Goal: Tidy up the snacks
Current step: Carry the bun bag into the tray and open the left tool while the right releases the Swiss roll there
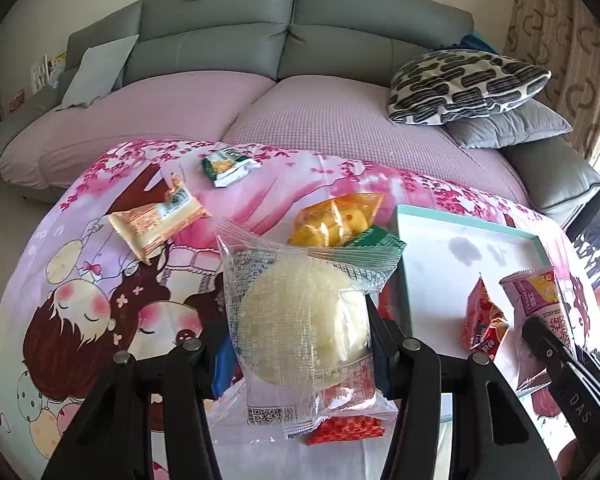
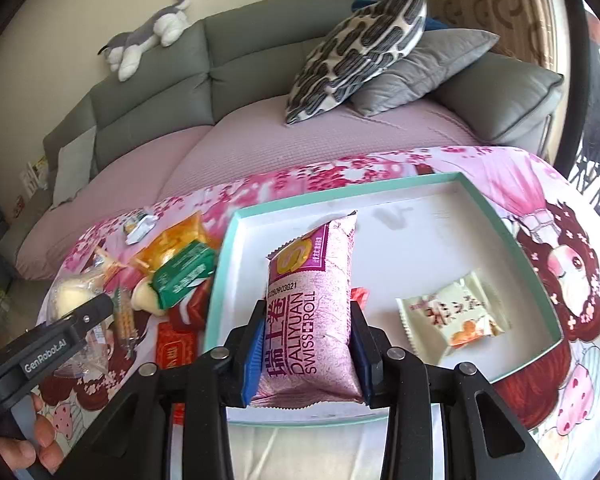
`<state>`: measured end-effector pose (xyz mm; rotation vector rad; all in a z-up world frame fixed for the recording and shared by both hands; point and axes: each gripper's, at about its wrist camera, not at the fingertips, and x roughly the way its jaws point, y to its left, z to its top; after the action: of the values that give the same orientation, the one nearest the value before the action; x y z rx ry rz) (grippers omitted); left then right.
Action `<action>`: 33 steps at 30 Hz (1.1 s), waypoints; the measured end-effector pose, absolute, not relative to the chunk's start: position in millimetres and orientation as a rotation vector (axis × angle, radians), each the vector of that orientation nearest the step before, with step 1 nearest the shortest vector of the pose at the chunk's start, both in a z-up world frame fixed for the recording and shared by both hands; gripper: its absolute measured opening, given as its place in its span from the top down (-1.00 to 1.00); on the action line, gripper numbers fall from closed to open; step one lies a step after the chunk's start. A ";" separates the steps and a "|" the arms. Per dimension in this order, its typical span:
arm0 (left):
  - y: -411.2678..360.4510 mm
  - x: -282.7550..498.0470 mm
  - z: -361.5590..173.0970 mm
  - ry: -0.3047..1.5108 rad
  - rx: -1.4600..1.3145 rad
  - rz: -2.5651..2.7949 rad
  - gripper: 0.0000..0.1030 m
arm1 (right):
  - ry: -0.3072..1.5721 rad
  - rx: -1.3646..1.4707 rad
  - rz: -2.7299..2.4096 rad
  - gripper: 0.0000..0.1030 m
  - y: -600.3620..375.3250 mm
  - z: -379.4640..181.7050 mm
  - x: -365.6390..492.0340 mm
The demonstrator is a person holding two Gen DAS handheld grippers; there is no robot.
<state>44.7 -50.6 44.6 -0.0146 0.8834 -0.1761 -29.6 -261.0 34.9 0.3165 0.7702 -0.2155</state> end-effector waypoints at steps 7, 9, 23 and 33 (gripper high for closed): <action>-100.7 37.5 49.2 0.866 0.061 -0.279 -0.07 | 0.742 0.383 -0.346 0.23 -318.1 35.3 -50.2; -110.9 37.2 48.7 0.866 0.077 -0.297 -0.07 | 0.736 0.398 -0.366 0.23 -328.7 34.6 -54.0; -143.2 49.6 32.4 0.891 0.126 -0.303 -0.07 | 0.721 0.426 -0.347 0.23 -344.6 18.5 -42.5; -157.6 92.0 33.5 0.912 0.111 -0.331 -0.07 | 0.751 0.440 -0.319 0.23 -347.5 8.0 -4.7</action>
<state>92.0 -157.6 33.5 0.1111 0.9124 -0.3307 -4.7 -347.5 8.0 0.4399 0.7514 -0.3189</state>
